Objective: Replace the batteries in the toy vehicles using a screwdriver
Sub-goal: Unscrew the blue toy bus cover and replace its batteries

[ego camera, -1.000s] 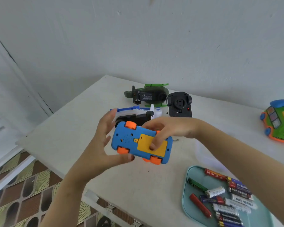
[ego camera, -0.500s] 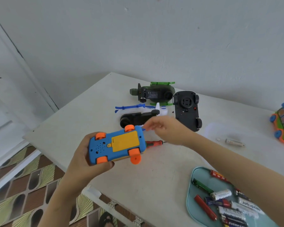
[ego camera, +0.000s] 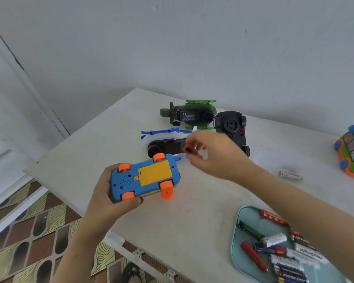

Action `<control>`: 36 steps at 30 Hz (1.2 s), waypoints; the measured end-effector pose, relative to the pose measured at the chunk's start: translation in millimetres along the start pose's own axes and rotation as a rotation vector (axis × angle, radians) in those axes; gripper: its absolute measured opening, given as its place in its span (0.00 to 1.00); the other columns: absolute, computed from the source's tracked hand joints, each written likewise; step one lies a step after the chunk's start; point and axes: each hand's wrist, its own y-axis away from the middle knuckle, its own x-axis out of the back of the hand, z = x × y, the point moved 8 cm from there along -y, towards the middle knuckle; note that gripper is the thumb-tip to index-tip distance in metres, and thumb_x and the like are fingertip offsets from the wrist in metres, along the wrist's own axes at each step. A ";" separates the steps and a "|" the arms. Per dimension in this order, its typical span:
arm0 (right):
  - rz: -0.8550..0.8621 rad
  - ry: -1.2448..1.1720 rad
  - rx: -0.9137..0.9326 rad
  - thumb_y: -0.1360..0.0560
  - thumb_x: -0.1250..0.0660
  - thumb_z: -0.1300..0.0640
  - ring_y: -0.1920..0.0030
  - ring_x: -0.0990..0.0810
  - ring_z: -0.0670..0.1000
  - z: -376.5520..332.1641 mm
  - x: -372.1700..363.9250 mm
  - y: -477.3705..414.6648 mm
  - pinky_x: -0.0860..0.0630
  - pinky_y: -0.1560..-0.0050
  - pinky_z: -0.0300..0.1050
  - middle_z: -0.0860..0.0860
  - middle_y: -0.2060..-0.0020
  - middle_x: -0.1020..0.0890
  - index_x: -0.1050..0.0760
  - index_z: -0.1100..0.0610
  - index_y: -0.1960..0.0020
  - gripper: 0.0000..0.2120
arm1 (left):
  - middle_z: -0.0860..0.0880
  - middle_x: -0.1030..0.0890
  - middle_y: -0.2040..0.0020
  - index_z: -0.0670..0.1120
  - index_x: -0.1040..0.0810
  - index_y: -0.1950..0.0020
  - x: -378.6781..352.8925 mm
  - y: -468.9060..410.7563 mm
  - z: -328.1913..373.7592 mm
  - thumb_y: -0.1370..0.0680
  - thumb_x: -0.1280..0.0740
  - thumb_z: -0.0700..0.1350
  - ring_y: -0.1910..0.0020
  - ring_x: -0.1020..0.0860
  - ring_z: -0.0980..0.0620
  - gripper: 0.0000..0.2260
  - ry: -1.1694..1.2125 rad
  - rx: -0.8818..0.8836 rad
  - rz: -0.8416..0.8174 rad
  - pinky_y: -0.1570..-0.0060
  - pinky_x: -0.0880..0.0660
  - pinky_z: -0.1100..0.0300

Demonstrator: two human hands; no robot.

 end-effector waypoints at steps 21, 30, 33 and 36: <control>0.424 -0.591 0.078 0.24 0.38 0.70 0.58 0.15 0.53 -28.5 87.7 33.4 0.21 0.55 0.40 0.55 0.57 0.18 0.32 0.58 0.41 0.15 | 0.70 0.26 0.44 0.52 0.33 0.37 -88.6 -20.2 5.7 0.35 0.25 0.53 0.44 0.24 0.63 0.30 -0.188 -0.326 -0.018 0.51 0.26 0.74; 0.377 -0.536 0.132 0.24 0.38 0.69 0.57 0.15 0.50 -38.0 78.6 34.6 0.19 0.53 0.42 0.59 0.56 0.18 0.32 0.57 0.41 0.14 | 0.62 0.25 0.42 0.52 0.35 0.42 -86.2 -18.3 1.7 0.38 0.23 0.43 0.44 0.23 0.66 0.30 -0.161 -0.340 0.059 0.52 0.26 0.74; 0.372 -0.529 0.139 0.24 0.38 0.69 0.57 0.15 0.51 -39.4 77.2 34.4 0.20 0.52 0.42 0.59 0.56 0.19 0.32 0.56 0.41 0.15 | 0.69 0.25 0.44 0.52 0.34 0.41 -84.2 -18.2 3.4 0.37 0.23 0.44 0.44 0.23 0.65 0.30 -0.144 -0.352 0.065 0.52 0.26 0.73; 0.376 -0.511 0.146 0.24 0.38 0.69 0.57 0.15 0.51 -41.3 77.1 35.3 0.20 0.52 0.42 0.59 0.56 0.19 0.32 0.57 0.41 0.14 | 0.72 0.26 0.44 0.53 0.35 0.40 -83.8 -17.4 7.2 0.37 0.24 0.43 0.43 0.23 0.65 0.30 -0.142 -0.384 0.069 0.53 0.25 0.74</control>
